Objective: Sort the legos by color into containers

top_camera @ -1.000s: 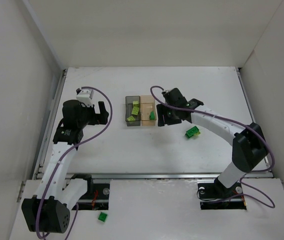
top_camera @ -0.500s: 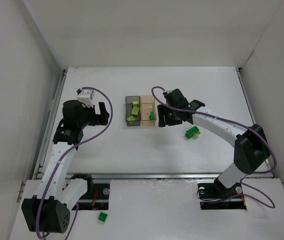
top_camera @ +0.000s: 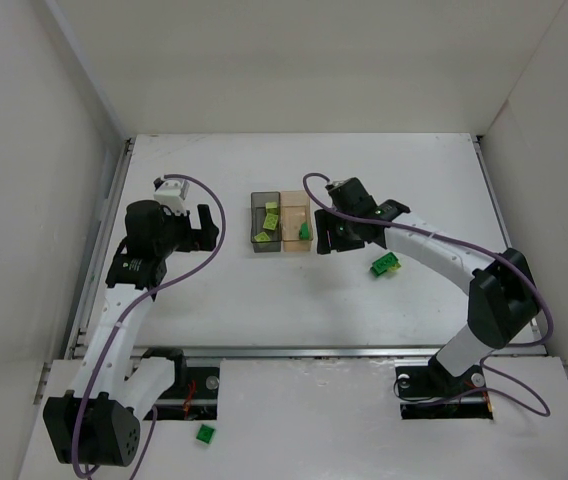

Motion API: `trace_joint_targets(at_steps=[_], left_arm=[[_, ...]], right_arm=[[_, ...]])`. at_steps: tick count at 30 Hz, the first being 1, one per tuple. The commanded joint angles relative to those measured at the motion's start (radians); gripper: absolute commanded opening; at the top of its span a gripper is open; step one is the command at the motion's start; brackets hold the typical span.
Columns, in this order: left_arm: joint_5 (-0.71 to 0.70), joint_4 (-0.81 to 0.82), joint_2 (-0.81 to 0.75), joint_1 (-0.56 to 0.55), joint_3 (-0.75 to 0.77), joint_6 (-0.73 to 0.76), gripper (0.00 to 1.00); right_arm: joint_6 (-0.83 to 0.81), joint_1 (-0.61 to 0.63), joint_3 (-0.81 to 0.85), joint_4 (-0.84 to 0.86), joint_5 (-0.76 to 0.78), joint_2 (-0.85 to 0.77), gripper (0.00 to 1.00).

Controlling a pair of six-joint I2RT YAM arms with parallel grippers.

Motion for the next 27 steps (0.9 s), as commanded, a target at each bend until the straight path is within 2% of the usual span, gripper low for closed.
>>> trace_joint_targets(at_steps=[1,6,7,8,11,13,19,25,27], left_arm=[[0.018,0.014,-0.019,0.006,0.004,-0.017,0.99],[-0.005,0.014,-0.019,0.006,0.004,-0.028,0.99],[-0.005,0.014,-0.019,0.006,0.004,-0.028,0.99],[-0.014,-0.002,-0.005,0.006,0.013,-0.028,0.99],[-0.023,-0.05,0.03,0.006,0.06,-0.028,0.99],[-0.046,-0.073,0.039,0.006,0.091,-0.028,0.99],[-0.118,-0.168,0.053,0.006,0.186,-0.008,0.99],[-0.09,-0.228,0.028,0.076,0.238,0.015,0.99],[-0.081,-0.237,0.053,0.09,0.257,0.038,0.99]], right_arm=[[-0.01,-0.002,-0.008,0.037,0.01,-0.037,0.65],[-0.139,0.09,-0.008,0.047,0.053,-0.046,0.66],[-0.171,0.167,0.005,0.037,0.065,-0.046,0.66],[-0.232,0.209,0.005,0.037,0.065,-0.055,0.66],[-0.283,0.341,-0.007,0.046,0.037,-0.055,0.66],[-0.283,0.386,-0.021,0.089,-0.025,-0.055,0.66],[-0.283,0.479,-0.043,0.164,-0.07,-0.046,0.64],[-0.26,0.643,-0.086,0.245,-0.1,-0.068,0.61],[-0.222,0.682,-0.099,0.285,-0.062,-0.089,0.61]])
